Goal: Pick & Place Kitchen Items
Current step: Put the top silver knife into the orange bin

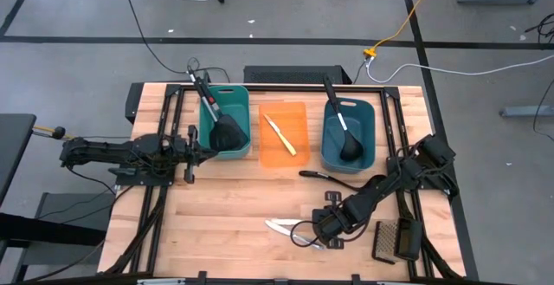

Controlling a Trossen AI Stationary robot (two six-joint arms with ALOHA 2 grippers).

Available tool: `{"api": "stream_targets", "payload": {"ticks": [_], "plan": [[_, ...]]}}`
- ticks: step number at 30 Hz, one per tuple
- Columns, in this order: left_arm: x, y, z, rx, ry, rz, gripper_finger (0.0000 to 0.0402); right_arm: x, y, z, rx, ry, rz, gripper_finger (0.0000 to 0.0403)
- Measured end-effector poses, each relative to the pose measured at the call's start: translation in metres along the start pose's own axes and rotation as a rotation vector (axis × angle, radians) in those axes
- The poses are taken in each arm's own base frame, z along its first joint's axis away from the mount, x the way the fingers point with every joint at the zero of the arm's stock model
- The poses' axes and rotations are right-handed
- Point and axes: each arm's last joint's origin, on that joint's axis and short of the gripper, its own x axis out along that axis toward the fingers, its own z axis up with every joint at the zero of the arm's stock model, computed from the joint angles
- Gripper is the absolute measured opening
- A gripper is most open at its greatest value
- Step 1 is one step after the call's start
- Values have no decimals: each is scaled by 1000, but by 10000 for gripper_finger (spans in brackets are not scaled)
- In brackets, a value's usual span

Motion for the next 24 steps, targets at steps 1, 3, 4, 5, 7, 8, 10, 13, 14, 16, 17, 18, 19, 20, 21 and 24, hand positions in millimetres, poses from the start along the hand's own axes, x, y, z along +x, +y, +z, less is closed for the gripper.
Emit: {"api": "stream_targets", "payload": {"ticks": [1,3,4,5,7,8,10,13,14,16,17,18,19,20,21,24], "plan": [[0,0,0,0,-1,0,16,0,-1,1,-8,-3,-2,109],[0,0,0,0,0,0,16,0,-2,2,-7,-8,-5,100],[0,0,0,0,-1,0,16,1,-3,3,-7,-13,-8,94],[0,0,0,-5,-1,-1,16,1,-3,4,-9,-19,-11,87],[0,-1,0,-30,-1,-24,12,1,-4,5,-18,-36,-19,78],[0,-1,0,-41,-1,-44,9,2,-5,6,-17,-46,-25,75],[2,-3,0,-41,11,-85,5,2,-5,7,-12,-67,-49,77],[8,-5,0,-42,16,-101,5,3,-8,9,-1,-78,-65,88],[10,-6,0,-42,14,-112,5,3,-10,10,4,-82,-71,91],[14,-10,-1,-39,22,-157,4,4,-13,13,11,-88,-80,91],[17,-12,-1,-39,28,-175,4,4,-15,14,8,-88,-78,91],[20,-15,-2,-38,33,-187,4,5,-17,15,6,-89,-78,90],[23,-17,-4,-38,46,-198,4,5,-19,17,7,-92,-78,88],[27,-19,-7,-39,68,-208,3,5,-20,18,4,-93,-79,88],[30,-22,-9,-41,93,-211,3,6,-21,18,1,-94,-79,88],[40,-32,-13,-48,137,-214,2,6,-21,19,-3,-95,-78,89]]}}
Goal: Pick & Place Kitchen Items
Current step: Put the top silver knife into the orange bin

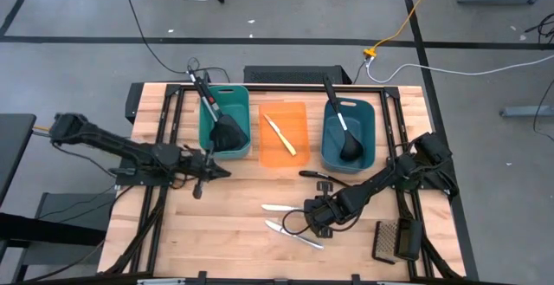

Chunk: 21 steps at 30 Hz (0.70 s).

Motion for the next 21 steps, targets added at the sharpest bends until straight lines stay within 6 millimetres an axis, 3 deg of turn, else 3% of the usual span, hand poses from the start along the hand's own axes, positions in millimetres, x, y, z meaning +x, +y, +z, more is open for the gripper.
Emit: {"api": "stream_targets", "payload": {"ticks": [7,13,17,21], "plan": [[40,-27,-3,45,134,35,1,0,0,0,-3,3,7,90],[91,-48,6,73,227,53,1,0,0,0,-1,4,13,91],[123,-57,-5,55,328,33,1,0,1,0,1,3,17,91],[146,-62,-31,56,439,21,1,0,1,0,11,3,20,91]]}}
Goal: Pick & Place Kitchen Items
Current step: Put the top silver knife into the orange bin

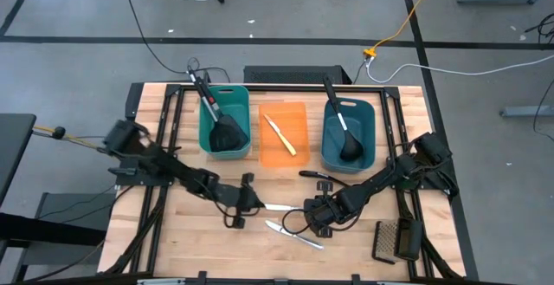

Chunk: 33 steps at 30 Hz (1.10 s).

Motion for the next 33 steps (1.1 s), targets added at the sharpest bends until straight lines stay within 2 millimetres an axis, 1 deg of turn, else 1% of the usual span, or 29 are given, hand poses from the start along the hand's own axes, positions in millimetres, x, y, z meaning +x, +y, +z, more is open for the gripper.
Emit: {"api": "stream_targets", "payload": {"ticks": [3,6,14,17,20,28,30,33], "plan": [[16,-3,-6,-11,45,-14,1,0,0,0,7,1,4,91],[23,-4,-9,-16,60,-6,1,0,2,-1,2,-2,3,91],[23,-3,-11,-50,89,29,0,-1,3,-1,-1,-6,6,91],[28,-2,-19,-44,116,71,0,-1,4,-1,3,-7,9,91],[33,-2,-22,-52,116,58,0,-1,4,-1,2,-7,12,91],[33,0,-25,-70,138,71,0,-2,4,-1,5,-11,20,92],[33,0,-26,-71,150,71,0,-4,3,-1,5,-6,31,96],[33,1,-27,-92,164,84,0,-5,3,-2,8,14,57,113]]}}
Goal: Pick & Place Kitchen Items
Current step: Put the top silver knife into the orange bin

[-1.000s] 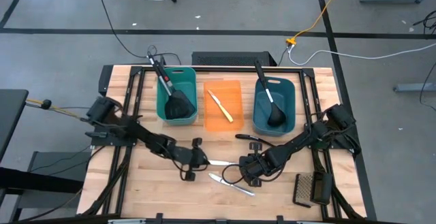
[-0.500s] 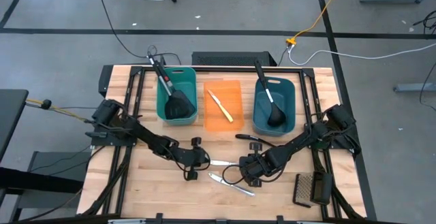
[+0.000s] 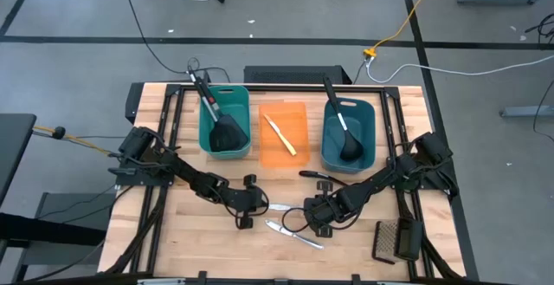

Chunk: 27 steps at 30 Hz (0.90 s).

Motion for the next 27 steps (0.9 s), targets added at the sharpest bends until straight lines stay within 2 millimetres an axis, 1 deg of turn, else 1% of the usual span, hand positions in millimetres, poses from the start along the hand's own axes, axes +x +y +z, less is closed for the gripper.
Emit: {"api": "stream_targets", "payload": {"ticks": [4,6,11,22,25,27], "plan": [[0,2,0,-21,15,-11,0,0,-1,-1,23,12,-11,143],[4,3,-4,-33,32,-8,0,-1,-1,-1,37,10,-18,156],[12,3,-8,-55,30,-24,0,-2,-3,-2,52,40,-9,169],[12,5,-9,-62,32,-37,0,-3,-4,-6,49,112,35,148],[12,5,-8,-62,30,-36,0,-3,-4,-7,48,125,39,137],[12,5,-8,-59,30,-38,0,-3,-4,-7,45,126,40,121]]}}
